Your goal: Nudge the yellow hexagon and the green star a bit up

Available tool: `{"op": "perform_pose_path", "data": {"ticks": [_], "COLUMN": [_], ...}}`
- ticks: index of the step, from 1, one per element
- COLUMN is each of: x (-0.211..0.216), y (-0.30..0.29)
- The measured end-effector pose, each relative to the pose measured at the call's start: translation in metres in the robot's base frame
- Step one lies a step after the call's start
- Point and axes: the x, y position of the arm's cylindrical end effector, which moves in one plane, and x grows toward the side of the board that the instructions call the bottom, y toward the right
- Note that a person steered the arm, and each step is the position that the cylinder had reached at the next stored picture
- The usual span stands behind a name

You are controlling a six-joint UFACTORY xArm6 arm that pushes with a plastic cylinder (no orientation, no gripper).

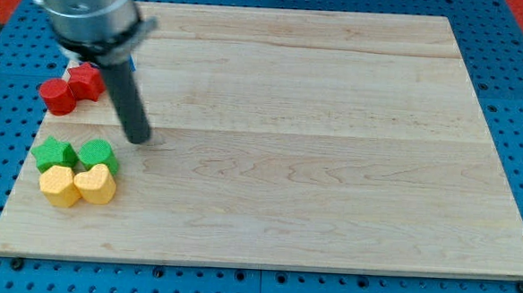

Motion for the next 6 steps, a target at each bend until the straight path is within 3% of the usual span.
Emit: {"op": "perform_pose_path", "data": {"ticks": [1,2,3,4,5,6], "x": [0.051,0.115,0.147,0.146,0.147,0.137], "y": [0.045,0.046,0.024,0.006,-0.070,-0.102]}}
